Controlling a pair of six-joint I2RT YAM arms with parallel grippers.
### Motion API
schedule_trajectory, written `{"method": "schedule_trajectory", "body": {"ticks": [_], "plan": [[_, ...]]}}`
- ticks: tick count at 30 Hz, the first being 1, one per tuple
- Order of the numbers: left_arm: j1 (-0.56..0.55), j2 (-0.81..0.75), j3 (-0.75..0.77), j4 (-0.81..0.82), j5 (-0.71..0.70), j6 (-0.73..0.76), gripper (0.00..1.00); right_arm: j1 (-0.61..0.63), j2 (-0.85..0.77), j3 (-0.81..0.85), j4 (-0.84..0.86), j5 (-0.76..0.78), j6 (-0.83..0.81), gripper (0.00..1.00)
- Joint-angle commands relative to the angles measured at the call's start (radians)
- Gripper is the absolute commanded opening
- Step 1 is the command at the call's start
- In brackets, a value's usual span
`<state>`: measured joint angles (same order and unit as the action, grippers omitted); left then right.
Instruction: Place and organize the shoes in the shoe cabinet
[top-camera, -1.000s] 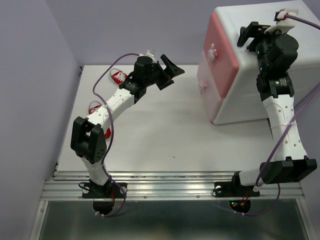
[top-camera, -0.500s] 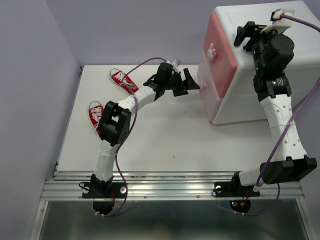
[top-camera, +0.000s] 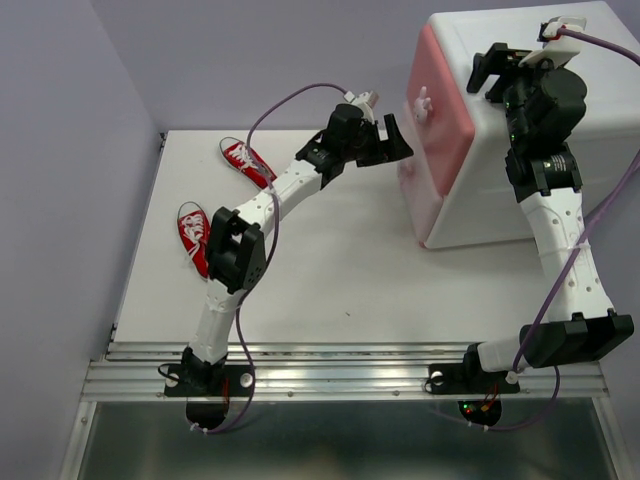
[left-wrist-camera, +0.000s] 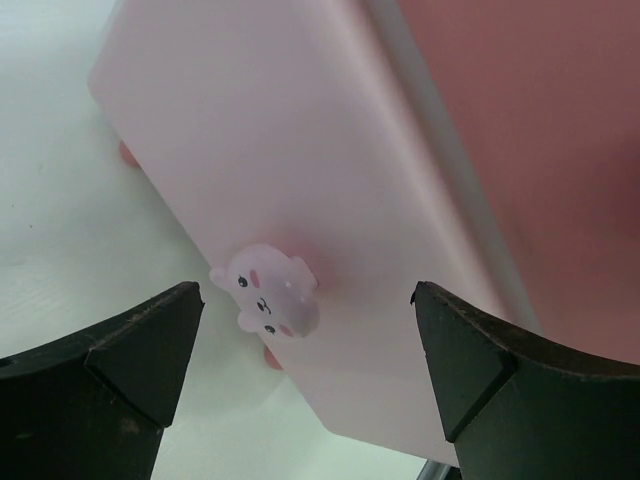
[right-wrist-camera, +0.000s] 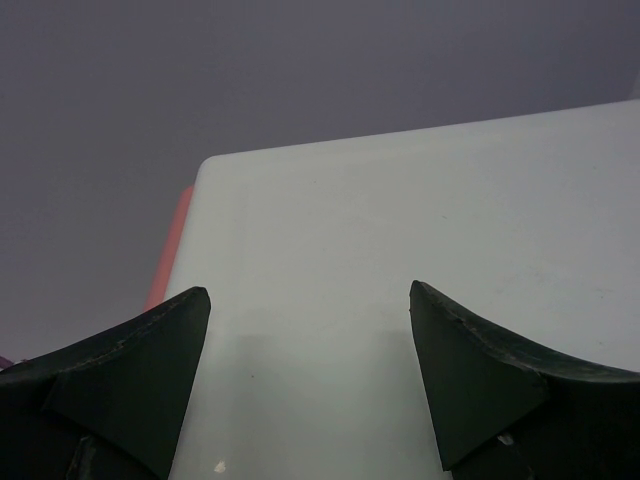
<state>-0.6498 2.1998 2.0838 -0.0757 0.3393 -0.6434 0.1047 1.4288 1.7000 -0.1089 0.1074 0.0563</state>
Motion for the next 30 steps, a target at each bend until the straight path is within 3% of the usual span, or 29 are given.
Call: {"method": "schedule_trajectory", "body": {"ticks": [1,5,8,11,12,17,20,21,25,30], "plan": [[-0.017,0.023,0.038,-0.116,-0.088,0.065,0.99,0.067,0.19,-0.188,-0.715,-0.028,0.188,0.85],[-0.054,0.044,0.082,-0.121,-0.092,0.105,0.97,0.067,0.193,-0.188,-0.712,-0.029,0.198,0.85],[-0.062,0.069,0.116,-0.137,-0.097,0.087,0.85,0.067,0.193,-0.184,-0.712,-0.026,0.201,0.85],[-0.063,0.072,0.117,-0.145,-0.147,0.061,0.8,0.067,0.191,-0.184,-0.713,-0.025,0.203,0.85],[-0.065,0.069,0.117,-0.148,-0.167,0.053,0.74,0.067,0.19,-0.186,-0.715,-0.025,0.201,0.85],[-0.074,0.07,0.14,-0.18,-0.252,0.034,0.65,0.067,0.185,-0.204,-0.716,-0.02,0.201,0.86],[-0.08,0.071,0.153,-0.217,-0.322,0.019,0.47,0.067,0.183,-0.207,-0.713,-0.02,0.201,0.85],[-0.082,0.069,0.153,-0.237,-0.341,0.011,0.32,0.067,0.186,-0.206,-0.713,-0.02,0.198,0.85],[-0.082,0.046,0.171,-0.331,-0.483,0.001,0.03,0.067,0.188,-0.204,-0.716,-0.017,0.195,0.85],[-0.076,-0.061,0.056,-0.444,-0.592,-0.015,0.0,0.067,0.18,-0.223,-0.71,-0.023,0.214,0.85]]}}
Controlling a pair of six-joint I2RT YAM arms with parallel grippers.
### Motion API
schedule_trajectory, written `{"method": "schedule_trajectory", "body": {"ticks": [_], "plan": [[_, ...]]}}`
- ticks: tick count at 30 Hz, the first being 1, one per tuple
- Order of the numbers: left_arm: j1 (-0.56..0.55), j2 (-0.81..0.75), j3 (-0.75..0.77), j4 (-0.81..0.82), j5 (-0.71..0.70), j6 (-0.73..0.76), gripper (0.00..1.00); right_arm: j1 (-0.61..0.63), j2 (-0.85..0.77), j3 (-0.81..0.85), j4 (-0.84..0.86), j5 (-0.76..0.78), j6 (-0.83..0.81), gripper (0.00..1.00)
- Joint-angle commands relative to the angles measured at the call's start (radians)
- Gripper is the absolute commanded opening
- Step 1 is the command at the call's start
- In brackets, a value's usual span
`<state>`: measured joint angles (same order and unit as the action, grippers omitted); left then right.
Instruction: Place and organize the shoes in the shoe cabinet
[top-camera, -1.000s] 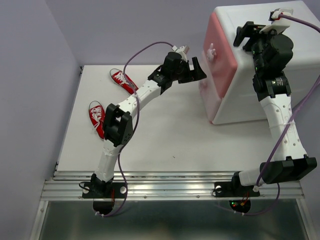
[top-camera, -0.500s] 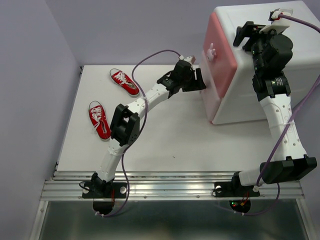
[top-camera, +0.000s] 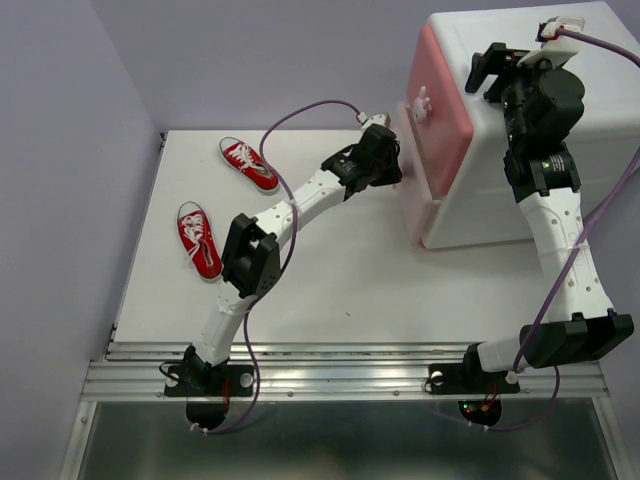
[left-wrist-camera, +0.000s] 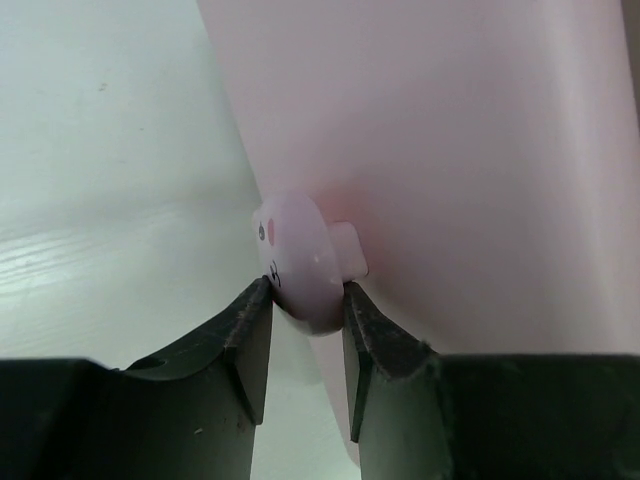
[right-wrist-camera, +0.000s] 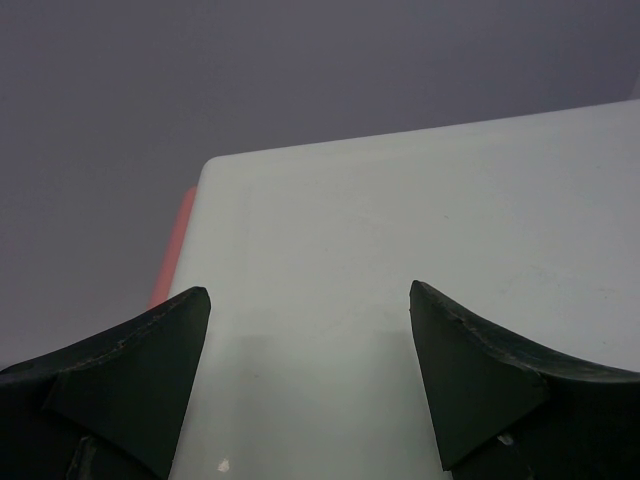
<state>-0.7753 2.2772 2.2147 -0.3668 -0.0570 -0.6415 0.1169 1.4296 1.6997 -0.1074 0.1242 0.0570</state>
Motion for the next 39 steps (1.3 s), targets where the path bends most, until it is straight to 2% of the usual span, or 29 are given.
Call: {"method": "schedule_trajectory", "body": {"ticks": [1,6,9,14,16,17,18,20,21,24,27,30,32,33,36,39], "plan": [[0.053,-0.165,-0.113,-0.152,-0.195,-0.017,0.0,0.055,0.177,-0.227,-0.709,-0.041,0.216,0.85],[0.088,-0.381,-0.327,-0.21,-0.276,-0.059,0.0,0.055,0.157,-0.256,-0.706,-0.034,0.219,0.85],[0.114,-0.453,-0.416,-0.245,-0.316,-0.063,0.0,0.055,0.147,-0.268,-0.704,-0.031,0.218,0.85],[0.16,-0.614,-0.587,-0.276,-0.316,-0.044,0.0,0.055,0.141,-0.268,-0.7,-0.04,0.224,0.86],[0.215,-0.684,-0.68,-0.261,-0.249,-0.047,0.16,0.055,0.14,-0.268,-0.696,-0.041,0.222,0.85],[0.231,-0.711,-0.71,-0.242,-0.227,-0.041,0.31,0.055,0.14,-0.268,-0.695,-0.046,0.219,0.85],[0.24,-0.74,-0.757,-0.18,-0.216,-0.028,0.52,0.055,0.138,-0.27,-0.693,-0.046,0.218,0.85],[0.242,-0.806,-0.783,-0.114,-0.17,0.017,0.73,0.055,0.135,-0.268,-0.692,-0.047,0.21,0.86],[0.24,-0.821,-0.791,-0.069,-0.15,0.032,0.98,0.055,0.132,-0.265,-0.69,-0.055,0.205,0.85],[0.254,-0.857,-0.785,-0.047,-0.09,0.051,0.99,0.055,0.12,-0.236,-0.677,-0.046,0.173,0.86],[0.284,-0.883,-0.761,-0.107,-0.07,0.026,0.99,0.055,0.117,-0.141,-0.687,-0.026,0.15,0.88],[0.33,-0.921,-0.728,-0.231,-0.072,-0.021,0.99,0.055,0.117,-0.04,-0.654,-0.052,0.136,0.91],[0.376,-0.929,-0.702,-0.311,-0.035,-0.055,0.99,0.055,0.104,-0.002,-0.574,-0.084,0.119,0.92],[0.424,-0.932,-0.685,-0.387,-0.029,-0.096,0.99,0.055,0.103,0.05,-0.546,-0.087,0.122,0.94],[0.484,-0.964,-0.688,-0.476,-0.021,-0.135,0.99,0.055,0.126,0.176,-0.457,-0.089,0.161,0.96],[0.556,-0.979,-0.681,-0.518,0.046,-0.216,0.99,0.064,0.215,0.427,-0.463,-0.092,0.182,0.97]]}}
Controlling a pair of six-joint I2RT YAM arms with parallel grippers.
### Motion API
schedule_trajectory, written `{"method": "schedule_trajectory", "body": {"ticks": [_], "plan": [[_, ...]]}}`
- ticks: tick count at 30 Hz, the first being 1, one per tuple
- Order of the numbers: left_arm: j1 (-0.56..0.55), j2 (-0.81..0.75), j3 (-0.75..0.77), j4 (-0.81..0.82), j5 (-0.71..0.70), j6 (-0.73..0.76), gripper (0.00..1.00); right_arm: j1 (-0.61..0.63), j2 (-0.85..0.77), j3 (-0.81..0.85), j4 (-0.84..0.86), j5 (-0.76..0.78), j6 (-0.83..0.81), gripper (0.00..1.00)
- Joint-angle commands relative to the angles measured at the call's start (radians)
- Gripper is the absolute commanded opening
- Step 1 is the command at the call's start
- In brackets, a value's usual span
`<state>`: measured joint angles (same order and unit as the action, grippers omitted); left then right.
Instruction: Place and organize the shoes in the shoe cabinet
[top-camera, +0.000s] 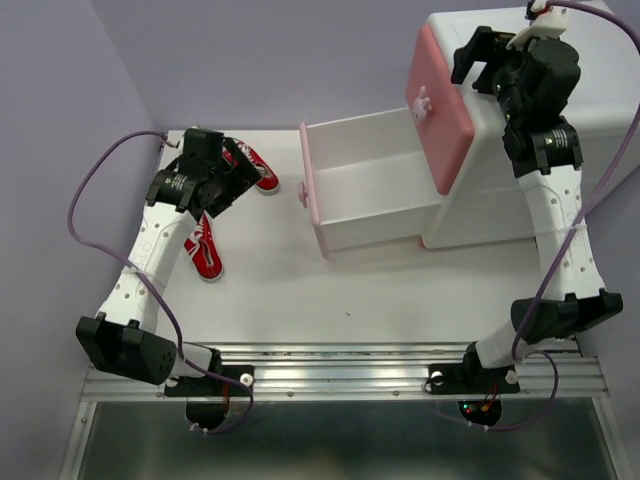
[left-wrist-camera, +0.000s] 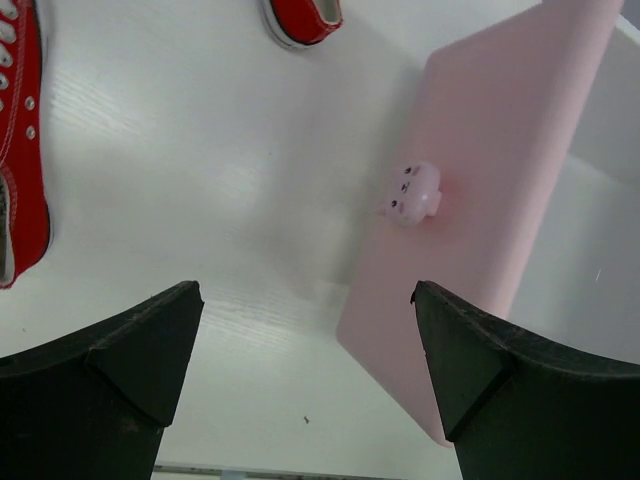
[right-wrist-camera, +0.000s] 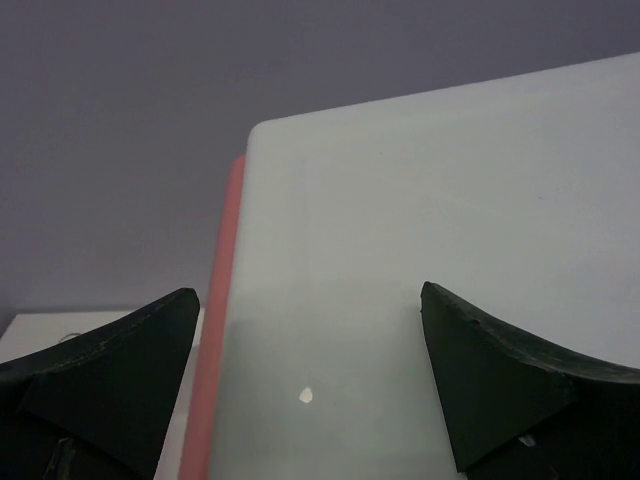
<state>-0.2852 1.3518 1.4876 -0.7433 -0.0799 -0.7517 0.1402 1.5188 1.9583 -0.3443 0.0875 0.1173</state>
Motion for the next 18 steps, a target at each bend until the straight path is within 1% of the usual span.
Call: {"method": "schedule_trajectory", "body": {"ticks": [1,2,3,5,7,9,11,13,14,16,18], "plan": [[0.101,-0.052,0.046,-0.157,0.075,-0.113,0.99,0.051,0.156,0.244,-0.242,-0.049,0.116,0.98],[0.106,-0.04,0.046,-0.159,0.075,-0.101,0.99,0.065,0.184,0.38,-0.257,-0.042,0.09,0.98],[0.109,-0.028,0.056,-0.169,0.069,-0.098,0.99,0.099,0.226,0.431,-0.269,-0.023,0.072,0.99],[0.118,0.018,0.079,-0.218,0.043,-0.081,0.99,0.125,0.244,0.493,-0.234,0.001,0.039,0.99],[0.123,0.064,0.117,-0.255,0.039,-0.072,0.99,0.153,0.215,0.464,-0.175,0.001,0.021,1.0],[0.123,0.081,0.154,-0.258,0.035,-0.063,0.99,0.165,0.173,0.403,-0.084,0.009,0.001,1.0],[0.127,0.079,0.169,-0.252,0.016,-0.064,0.99,0.177,0.164,0.395,-0.039,-0.018,-0.014,1.0],[0.138,0.07,0.16,-0.254,0.002,-0.077,0.99,0.208,0.165,0.407,-0.021,-0.054,-0.051,1.0],[0.145,0.069,0.148,-0.255,0.002,-0.08,0.99,0.246,0.165,0.407,-0.012,-0.067,-0.068,1.0],[0.169,0.063,0.109,-0.261,0.002,-0.083,0.99,0.292,0.162,0.377,0.025,-0.116,-0.141,1.0],[0.182,0.058,0.076,-0.266,0.006,-0.086,0.99,0.331,0.159,0.346,0.063,-0.155,-0.162,1.0]]}}
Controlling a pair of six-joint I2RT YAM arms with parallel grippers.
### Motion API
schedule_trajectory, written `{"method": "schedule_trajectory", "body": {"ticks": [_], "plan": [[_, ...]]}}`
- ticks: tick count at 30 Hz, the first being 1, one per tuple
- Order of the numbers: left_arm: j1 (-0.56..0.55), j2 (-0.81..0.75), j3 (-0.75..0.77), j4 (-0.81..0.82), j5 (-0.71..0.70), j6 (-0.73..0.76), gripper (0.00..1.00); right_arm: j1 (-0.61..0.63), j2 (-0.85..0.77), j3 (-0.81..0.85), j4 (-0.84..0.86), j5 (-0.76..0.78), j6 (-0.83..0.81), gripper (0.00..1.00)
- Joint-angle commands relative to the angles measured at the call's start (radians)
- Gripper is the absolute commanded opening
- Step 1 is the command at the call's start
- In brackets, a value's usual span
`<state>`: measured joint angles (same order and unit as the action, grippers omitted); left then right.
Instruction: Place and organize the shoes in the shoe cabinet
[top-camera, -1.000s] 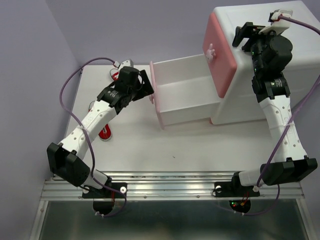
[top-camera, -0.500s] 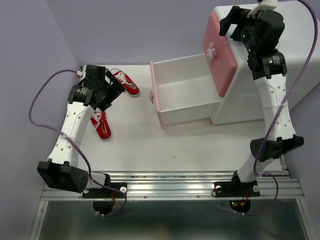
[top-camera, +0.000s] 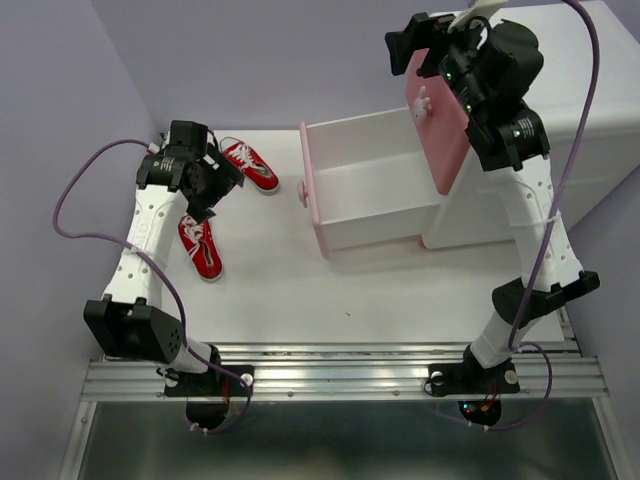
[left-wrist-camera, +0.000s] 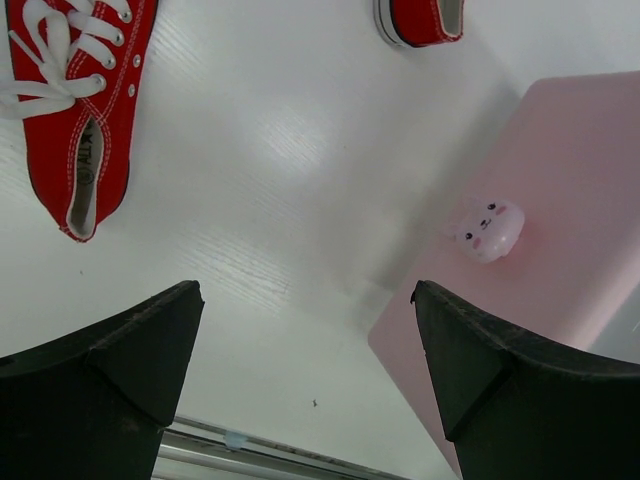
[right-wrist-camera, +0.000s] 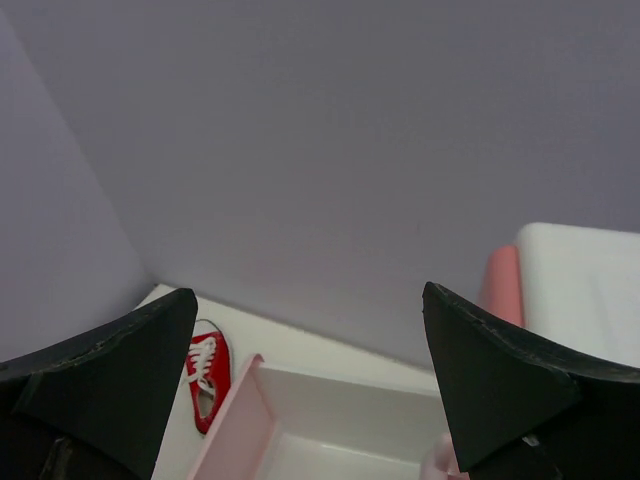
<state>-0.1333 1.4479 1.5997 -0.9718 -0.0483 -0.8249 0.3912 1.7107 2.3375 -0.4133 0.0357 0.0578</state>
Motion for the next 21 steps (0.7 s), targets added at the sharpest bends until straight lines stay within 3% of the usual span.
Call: {"method": "schedule_trajectory", "body": {"ticks": [1,8,13,21], "plan": [[0.046,-0.041,-0.046,-0.039,-0.022,-0.013,0.99,0.116,-0.031,-0.041,0.134,-0.114,-0.11,1.0],[0.126,-0.061,-0.116,-0.07,-0.07,-0.028,0.99,0.331,0.024,-0.001,0.051,-0.175,-0.208,1.0],[0.195,-0.009,-0.181,-0.028,-0.105,-0.013,0.99,0.422,0.038,-0.02,-0.067,-0.224,-0.089,1.0],[0.235,0.138,-0.201,0.048,-0.183,0.032,0.99,0.485,-0.023,-0.092,-0.208,-0.085,0.002,1.0]]}}
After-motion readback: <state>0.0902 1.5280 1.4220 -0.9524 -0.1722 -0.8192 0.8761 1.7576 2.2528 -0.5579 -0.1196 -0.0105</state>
